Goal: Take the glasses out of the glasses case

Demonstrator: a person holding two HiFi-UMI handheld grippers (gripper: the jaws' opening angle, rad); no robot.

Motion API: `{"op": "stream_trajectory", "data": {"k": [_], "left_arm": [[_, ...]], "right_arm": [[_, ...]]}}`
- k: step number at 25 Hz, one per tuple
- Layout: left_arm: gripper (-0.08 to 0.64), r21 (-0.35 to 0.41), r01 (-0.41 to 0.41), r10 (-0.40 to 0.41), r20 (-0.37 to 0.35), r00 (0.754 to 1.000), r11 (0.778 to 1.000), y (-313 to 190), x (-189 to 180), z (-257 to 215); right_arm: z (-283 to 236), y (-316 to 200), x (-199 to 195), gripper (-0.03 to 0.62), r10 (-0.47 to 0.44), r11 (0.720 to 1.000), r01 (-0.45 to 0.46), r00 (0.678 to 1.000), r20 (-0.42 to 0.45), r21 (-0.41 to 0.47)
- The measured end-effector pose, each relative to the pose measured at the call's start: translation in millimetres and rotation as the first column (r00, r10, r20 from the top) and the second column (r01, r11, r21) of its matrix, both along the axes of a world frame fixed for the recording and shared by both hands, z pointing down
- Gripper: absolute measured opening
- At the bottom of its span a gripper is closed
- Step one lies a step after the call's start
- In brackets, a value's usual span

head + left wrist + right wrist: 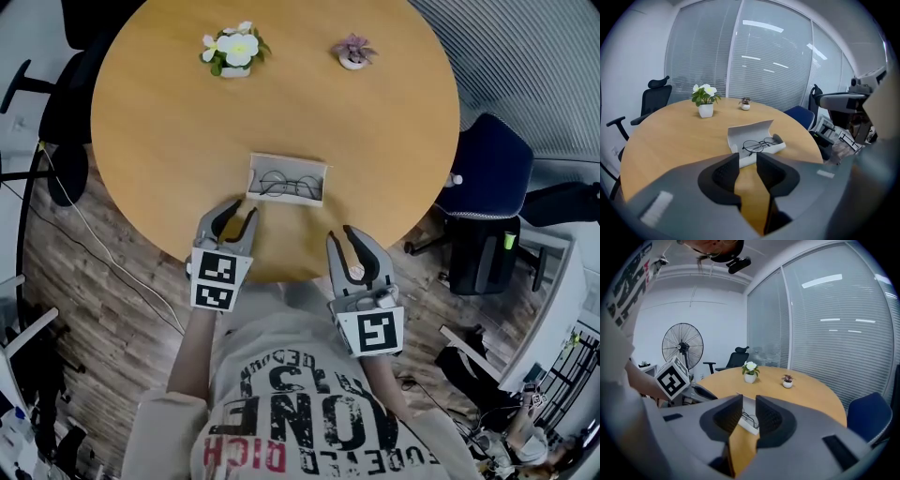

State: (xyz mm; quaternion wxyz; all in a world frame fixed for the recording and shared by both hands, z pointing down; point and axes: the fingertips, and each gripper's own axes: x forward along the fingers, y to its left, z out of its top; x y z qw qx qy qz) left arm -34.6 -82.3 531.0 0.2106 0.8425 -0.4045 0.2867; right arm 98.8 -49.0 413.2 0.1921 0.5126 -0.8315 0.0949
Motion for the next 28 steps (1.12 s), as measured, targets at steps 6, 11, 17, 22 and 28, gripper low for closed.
{"op": "stream_trajectory", "data": {"k": [6, 11, 17, 22, 28], "left_arm": [[0.124, 0.037, 0.013, -0.012, -0.027, 1.000, 0.999, 6, 1, -22], [0.124, 0.079, 0.013, -0.009, -0.043, 0.999, 0.997, 6, 3, -40], [0.123, 0.133, -0.052, 0.050, 0.012, 0.999, 0.990, 0, 8, -48], [0.123, 0.120, -0.159, 0.153, 0.062, 0.986, 0.980, -2, 24, -41], [0.121, 0.107, -0.338, 0.316, 0.182, 0.931, 0.935, -13, 46, -29]], "right_arm": [[-4, -1, 2, 0.097, 0.018, 1.000, -0.018, 0.999, 0.033, -0.003], [-3, -1, 5, 0.088, 0.030, 1.000, -0.029, 0.999, 0.041, -0.009], [-3, -3, 8, 0.071, 0.043, 0.999, -0.042, 0.997, 0.061, -0.016], [1, -2, 10, 0.071, 0.055, 0.998, -0.053, 0.996, 0.066, -0.029], [7, -2, 18, 0.071, 0.082, 0.996, -0.079, 0.994, 0.069, -0.051]]}}
